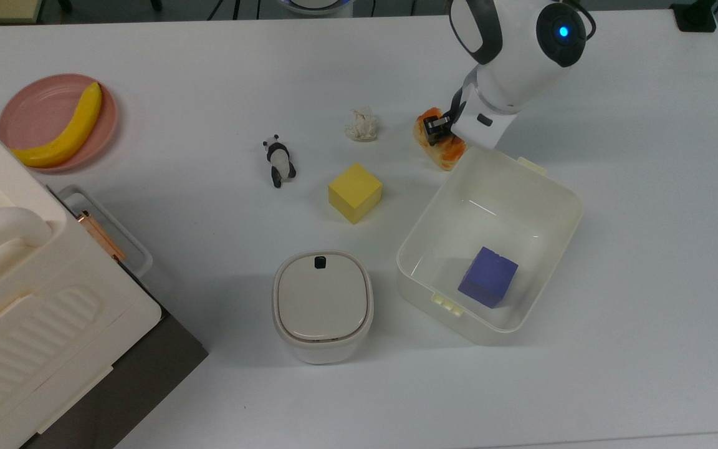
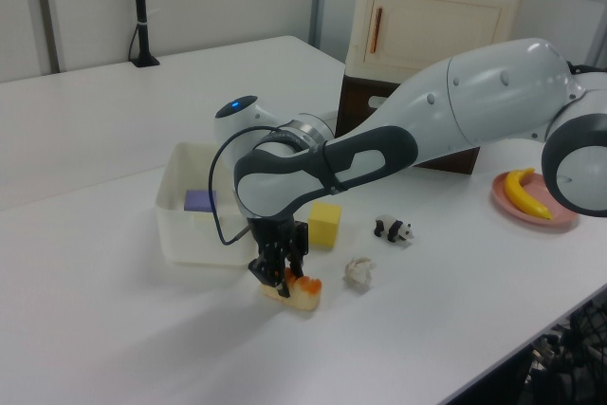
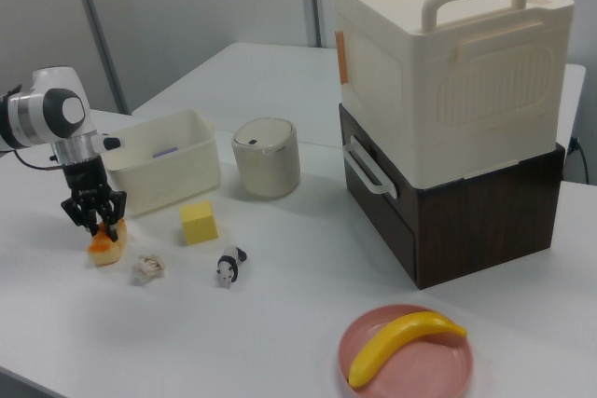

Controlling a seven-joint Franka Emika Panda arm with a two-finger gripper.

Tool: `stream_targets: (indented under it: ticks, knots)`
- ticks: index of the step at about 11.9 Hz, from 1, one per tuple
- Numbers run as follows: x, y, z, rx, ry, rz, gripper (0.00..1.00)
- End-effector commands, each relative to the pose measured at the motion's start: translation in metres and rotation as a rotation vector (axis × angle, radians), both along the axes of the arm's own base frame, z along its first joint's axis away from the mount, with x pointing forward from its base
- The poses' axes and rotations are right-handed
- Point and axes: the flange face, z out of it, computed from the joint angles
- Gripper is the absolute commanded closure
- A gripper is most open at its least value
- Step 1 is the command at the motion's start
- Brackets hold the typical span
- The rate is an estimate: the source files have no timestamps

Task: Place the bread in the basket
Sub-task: 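Lift the bread and carry it over the white basket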

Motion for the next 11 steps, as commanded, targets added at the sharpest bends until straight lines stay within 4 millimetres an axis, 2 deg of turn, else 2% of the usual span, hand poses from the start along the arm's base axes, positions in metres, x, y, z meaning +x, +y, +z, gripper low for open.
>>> stream_targets:
  ticks: [1, 2, 3, 4, 5, 6, 8, 9, 10, 11]
  knots:
    - [-0.017, -0.001, 0.062, 0.019, 0.030, 0.090, 1.00]
    - [-0.020, -0.002, 0.085, 0.032, 0.026, 0.101, 1.00]
    - [-0.017, -0.004, 0.121, 0.088, -0.004, 0.069, 1.00]
    - [-0.004, -0.002, 0.159, 0.163, -0.047, 0.027, 1.00]
    - [0.004, -0.001, 0.180, 0.195, -0.074, 0.004, 1.00]
    - [0.021, -0.011, 0.196, 0.211, -0.131, -0.110, 1.00]
    - [0.053, -0.018, 0.221, 0.253, -0.272, -0.335, 1.00]
    - [0.067, -0.022, 0.221, 0.279, -0.336, -0.461, 1.00]
    - [0.088, -0.029, 0.214, 0.324, -0.428, -0.631, 1.00]
    - [0.099, -0.026, 0.203, 0.343, -0.463, -0.713, 1.00]
